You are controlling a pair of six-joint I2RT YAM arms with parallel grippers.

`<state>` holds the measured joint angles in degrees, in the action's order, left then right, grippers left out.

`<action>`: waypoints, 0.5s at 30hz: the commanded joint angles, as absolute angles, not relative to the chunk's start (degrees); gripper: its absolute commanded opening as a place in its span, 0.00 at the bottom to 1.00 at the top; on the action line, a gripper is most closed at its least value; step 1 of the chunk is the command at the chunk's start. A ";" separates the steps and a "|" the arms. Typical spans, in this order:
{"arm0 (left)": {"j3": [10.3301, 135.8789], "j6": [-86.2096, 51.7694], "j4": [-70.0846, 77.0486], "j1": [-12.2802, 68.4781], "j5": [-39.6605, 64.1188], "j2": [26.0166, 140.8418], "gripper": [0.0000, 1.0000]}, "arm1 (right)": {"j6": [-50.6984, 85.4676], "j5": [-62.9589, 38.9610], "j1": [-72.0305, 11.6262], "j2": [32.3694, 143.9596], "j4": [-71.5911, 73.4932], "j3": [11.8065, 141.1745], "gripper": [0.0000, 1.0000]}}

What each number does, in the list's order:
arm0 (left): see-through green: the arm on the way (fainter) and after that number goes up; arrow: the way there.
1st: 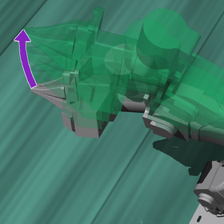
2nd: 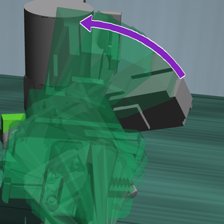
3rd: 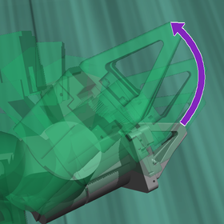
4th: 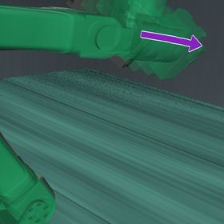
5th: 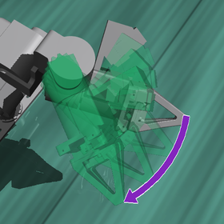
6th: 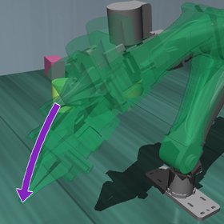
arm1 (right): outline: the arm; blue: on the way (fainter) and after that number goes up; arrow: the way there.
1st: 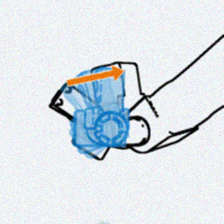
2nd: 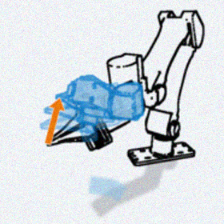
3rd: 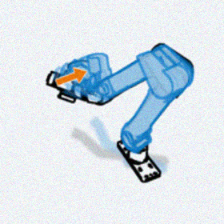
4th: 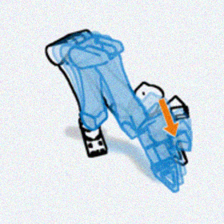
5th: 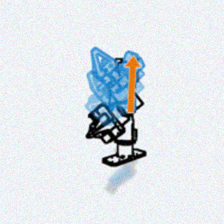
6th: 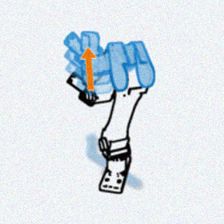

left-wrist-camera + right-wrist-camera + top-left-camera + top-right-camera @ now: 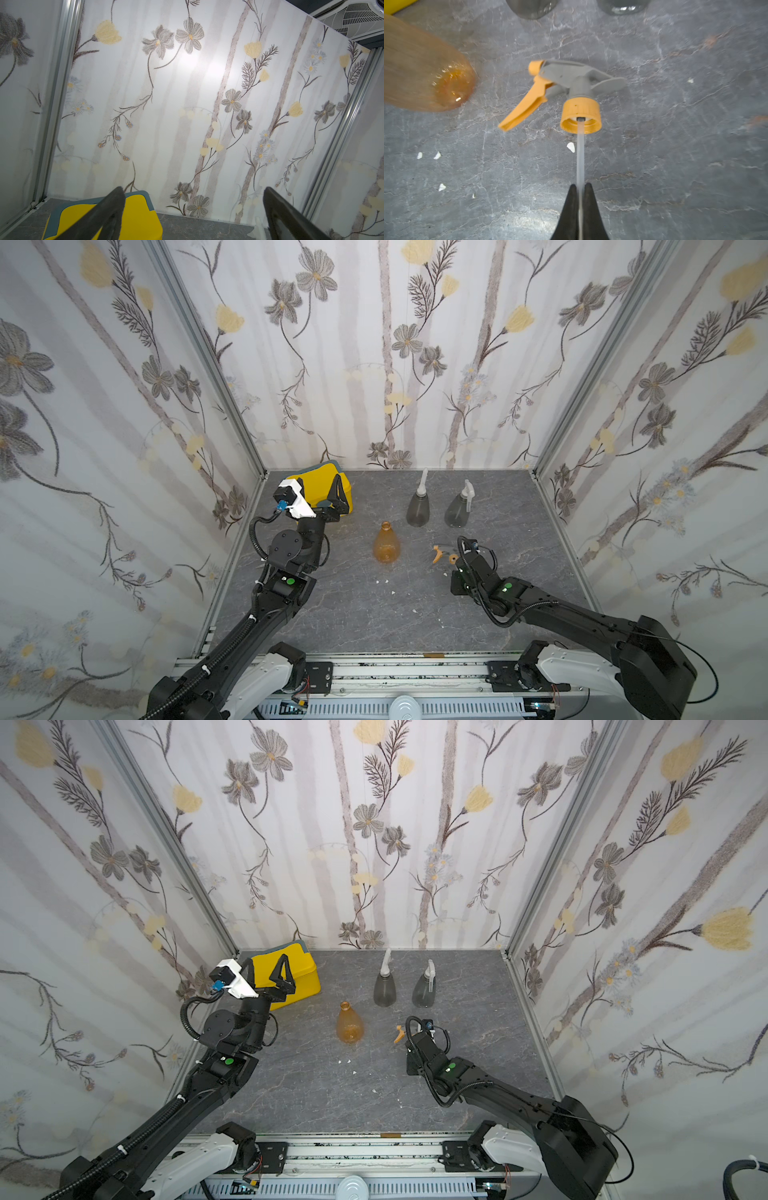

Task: Attach spray nozzles to spray bottles
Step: Place the spray nozzle at the center of the board.

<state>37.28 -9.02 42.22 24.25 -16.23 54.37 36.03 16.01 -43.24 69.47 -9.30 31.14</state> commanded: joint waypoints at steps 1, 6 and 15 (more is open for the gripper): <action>37.94 -9.80 42.59 24.26 -14.48 54.83 1.00 | 38.01 13.44 -42.83 74.27 -2.62 31.33 0.06; 38.21 -9.66 42.19 24.56 -14.02 55.39 1.00 | 39.29 13.39 -42.80 79.09 -0.37 32.30 0.18; 38.63 -9.71 41.55 25.14 -13.45 55.37 1.00 | 31.53 9.23 -44.07 68.33 -10.20 40.01 0.49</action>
